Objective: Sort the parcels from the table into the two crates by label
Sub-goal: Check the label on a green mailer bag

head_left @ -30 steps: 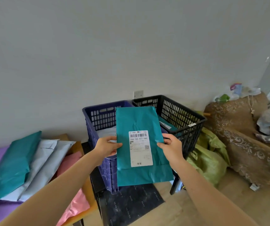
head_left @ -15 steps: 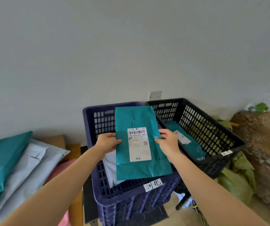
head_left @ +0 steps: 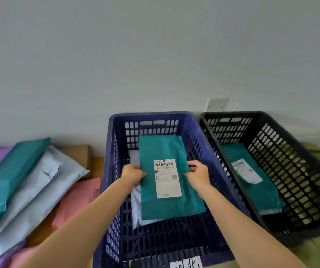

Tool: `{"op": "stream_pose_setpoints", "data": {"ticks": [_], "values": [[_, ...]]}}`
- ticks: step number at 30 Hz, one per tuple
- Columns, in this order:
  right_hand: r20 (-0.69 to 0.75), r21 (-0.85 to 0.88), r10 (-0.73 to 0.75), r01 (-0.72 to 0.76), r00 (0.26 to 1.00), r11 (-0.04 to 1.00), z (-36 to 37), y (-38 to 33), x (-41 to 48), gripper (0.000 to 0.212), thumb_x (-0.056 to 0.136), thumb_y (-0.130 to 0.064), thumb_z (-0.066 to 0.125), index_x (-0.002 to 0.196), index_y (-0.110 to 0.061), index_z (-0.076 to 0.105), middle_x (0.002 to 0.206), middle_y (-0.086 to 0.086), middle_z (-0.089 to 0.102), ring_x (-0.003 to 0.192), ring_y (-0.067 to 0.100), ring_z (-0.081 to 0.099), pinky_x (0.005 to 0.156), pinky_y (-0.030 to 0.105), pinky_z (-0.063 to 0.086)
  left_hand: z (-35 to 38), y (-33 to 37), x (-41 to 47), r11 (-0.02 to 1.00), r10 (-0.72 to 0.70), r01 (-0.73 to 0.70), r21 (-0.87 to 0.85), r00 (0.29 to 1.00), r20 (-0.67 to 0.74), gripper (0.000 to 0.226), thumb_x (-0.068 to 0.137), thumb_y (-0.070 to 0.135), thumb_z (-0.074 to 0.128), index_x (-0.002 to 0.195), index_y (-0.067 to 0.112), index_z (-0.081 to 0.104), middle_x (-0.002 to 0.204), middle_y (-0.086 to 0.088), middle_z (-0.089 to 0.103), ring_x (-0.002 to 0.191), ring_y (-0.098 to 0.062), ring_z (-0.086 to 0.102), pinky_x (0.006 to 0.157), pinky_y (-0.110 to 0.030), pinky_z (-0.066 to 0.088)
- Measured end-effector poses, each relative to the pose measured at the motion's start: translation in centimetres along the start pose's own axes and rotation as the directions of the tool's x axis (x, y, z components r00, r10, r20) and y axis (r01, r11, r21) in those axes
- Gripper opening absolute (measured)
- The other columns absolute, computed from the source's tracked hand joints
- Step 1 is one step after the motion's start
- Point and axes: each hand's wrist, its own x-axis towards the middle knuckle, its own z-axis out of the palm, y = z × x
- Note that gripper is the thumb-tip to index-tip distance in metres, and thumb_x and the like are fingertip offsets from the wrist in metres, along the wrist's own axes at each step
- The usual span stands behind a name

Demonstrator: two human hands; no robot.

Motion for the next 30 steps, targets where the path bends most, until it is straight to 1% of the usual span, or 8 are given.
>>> {"op": "stream_pose_setpoints", "data": {"ticks": [2,6,9,12,16,19,24,30], "values": [[0.032,-0.002,0.028,-0.028,0.999,1.0,0.7,0.7,1.8,0.037,0.084,0.015,0.055,0.112,-0.008,0.062,0.105,0.012,0.065,0.09,0.028,0.064,0.078,0.047,0.057,0.4,-0.3,1.6,1.0,-0.021,0.021,0.017,1.0,-0.022,0.028,0.087,-0.007,0.062,0.114,0.001,0.063,0.11,-0.016,0.067,0.104,-0.032,0.064,0.091,-0.045,0.053],[0.08,0.026,0.085,-0.087,0.993,0.996,2.0,2.0,4.4,0.038,0.085,0.02,0.048,0.112,-0.005,0.058,0.097,0.009,0.06,0.092,0.024,0.057,0.067,0.027,0.049,1.3,-1.5,4.9,0.997,-0.071,0.073,0.017,0.993,-0.095,0.017,0.082,-0.012,0.064,0.086,0.004,0.062,0.103,-0.013,0.065,0.1,-0.034,0.064,0.093,-0.048,0.052],[0.085,0.0,0.11,-0.11,0.99,0.994,3.1,3.2,6.3,0.04,0.083,0.021,0.048,0.116,0.001,0.058,0.112,0.017,0.061,0.099,0.027,0.058,0.08,0.032,0.05,2.1,-3.5,8.2,0.992,-0.116,0.121,0.04,0.987,-0.112,0.024,0.078,-0.011,0.068,0.072,0.01,0.059,0.105,-0.018,0.067,0.101,-0.036,0.064,0.095,-0.049,0.051],[0.073,-0.051,0.143,-0.139,0.987,0.989,3.9,4.2,7.5,0.039,0.083,0.019,0.047,0.115,-0.001,0.06,0.116,0.014,0.061,0.1,0.024,0.056,0.086,0.031,0.048,2.6,-5.5,11.1,0.985,-0.144,0.155,0.077,0.982,-0.124,0.017,0.076,-0.008,0.071,0.083,0.006,0.065,0.107,-0.019,0.068,0.099,-0.035,0.064,0.096,-0.046,0.051],[0.03,-0.109,0.134,-0.13,0.99,0.985,4.6,4.8,8.4,0.042,0.085,0.016,0.045,0.119,-0.004,0.059,0.123,0.015,0.061,0.111,0.03,0.058,0.091,0.033,0.048,3.6,-4.0,9.7,0.987,-0.125,0.14,0.082,0.978,-0.166,0.032,0.078,-0.007,0.072,0.108,-0.002,0.062,0.106,-0.019,0.064,0.099,-0.037,0.063,0.094,-0.044,0.052],[0.059,-0.142,0.134,-0.125,0.989,0.982,5.1,5.0,8.8,0.046,0.086,0.014,0.046,0.127,-0.005,0.055,0.128,0.016,0.059,0.116,0.032,0.057,0.094,0.036,0.048,4.2,-3.7,9.7,0.986,-0.121,0.136,0.092,0.98,-0.161,0.034,0.08,-0.004,0.071,0.112,0.0,0.063,0.108,-0.019,0.066,0.097,-0.035,0.065,0.091,-0.044,0.054],[0.121,-0.12,0.123,-0.109,0.985,0.987,6.0,5.5,9.1,0.056,0.086,0.008,0.056,0.137,-0.012,0.044,0.123,0.011,0.063,0.104,0.028,0.063,0.086,0.038,0.055,4.7,-3.8,9.8,0.98,-0.1,0.127,0.154,0.98,-0.175,0.033,0.083,-0.002,0.066,0.116,0.003,0.066,0.109,-0.016,0.067,0.101,-0.034,0.064,0.089,-0.041,0.055],[0.086,-0.199,0.047,-0.029,0.995,0.98,6.3,5.5,8.7,0.057,0.089,0.007,0.051,0.141,-0.011,0.04,0.14,0.009,0.046,0.123,0.029,0.051,0.1,0.04,0.047,5.1,-4.0,10.3,0.982,-0.09,0.114,0.15,0.983,-0.161,0.033,0.083,-0.007,0.061,0.115,0.002,0.068,0.106,-0.011,0.068,0.096,-0.029,0.064,0.088,-0.037,0.055]]}}
